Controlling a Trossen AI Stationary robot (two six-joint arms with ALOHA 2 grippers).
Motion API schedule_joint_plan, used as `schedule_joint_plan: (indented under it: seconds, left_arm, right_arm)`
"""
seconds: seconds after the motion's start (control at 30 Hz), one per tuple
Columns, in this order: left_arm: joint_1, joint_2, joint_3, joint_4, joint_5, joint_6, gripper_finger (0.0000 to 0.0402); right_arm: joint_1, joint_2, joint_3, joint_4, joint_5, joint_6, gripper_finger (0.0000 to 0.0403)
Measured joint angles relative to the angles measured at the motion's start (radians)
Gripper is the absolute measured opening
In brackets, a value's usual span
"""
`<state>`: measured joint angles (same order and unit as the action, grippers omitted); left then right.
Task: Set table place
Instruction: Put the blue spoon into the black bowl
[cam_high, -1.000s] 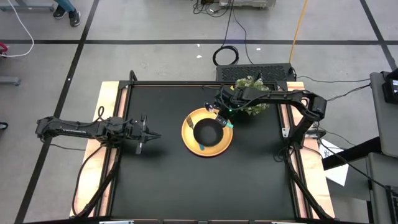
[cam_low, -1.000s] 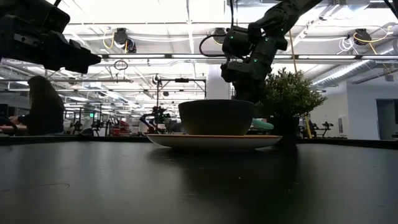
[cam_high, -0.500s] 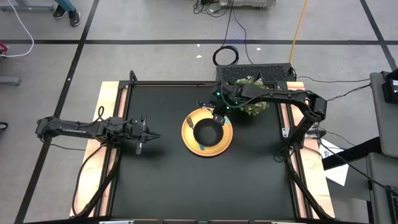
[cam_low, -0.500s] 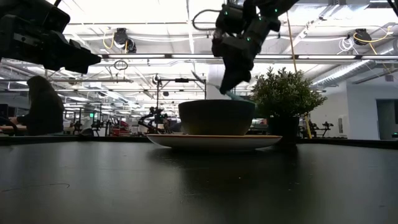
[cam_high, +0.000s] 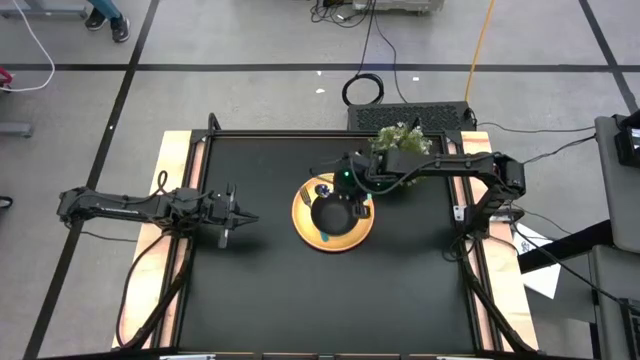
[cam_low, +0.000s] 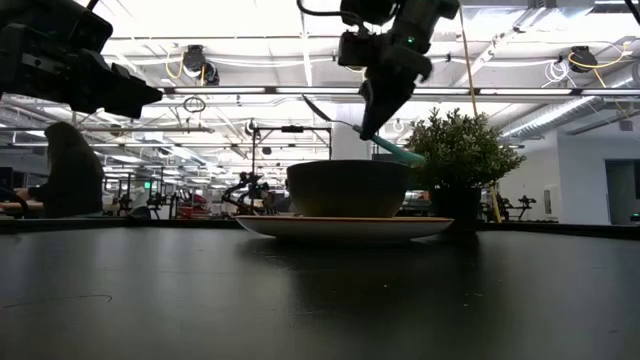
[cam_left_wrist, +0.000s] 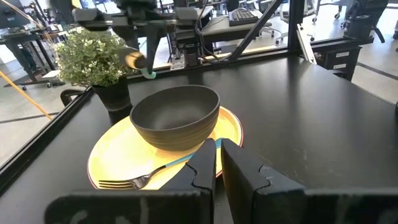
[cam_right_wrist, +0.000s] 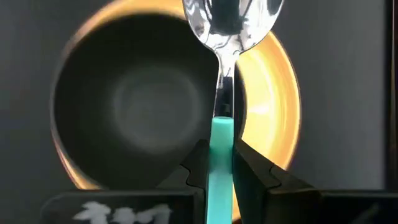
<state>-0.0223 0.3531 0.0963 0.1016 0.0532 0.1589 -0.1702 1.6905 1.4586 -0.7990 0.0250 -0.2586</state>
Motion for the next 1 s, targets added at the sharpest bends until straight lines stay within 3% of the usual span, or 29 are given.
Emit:
schedule_joint_plan:
  seconds: [0.17, 0.57, 1.0]
  left_arm:
    - [0.000, 0.000, 0.000, 0.007, 0.000, -0.004, 0.0031]
    - [0.000, 0.000, 0.000, 0.007, 0.000, -0.007, 0.0031]
    - [0.000, 0.000, 0.000, 0.006, 0.000, -0.008, 0.0031]
  right_arm:
    - [0.048, 0.000, 0.000, 0.018, 0.119, -0.107, 0.0032]
    - [0.084, 0.000, 0.000, 0.088, 0.132, -0.134, 0.0032]
    - [0.087, 0.000, 0.000, 0.082, 0.265, -0.493, 0.0032]
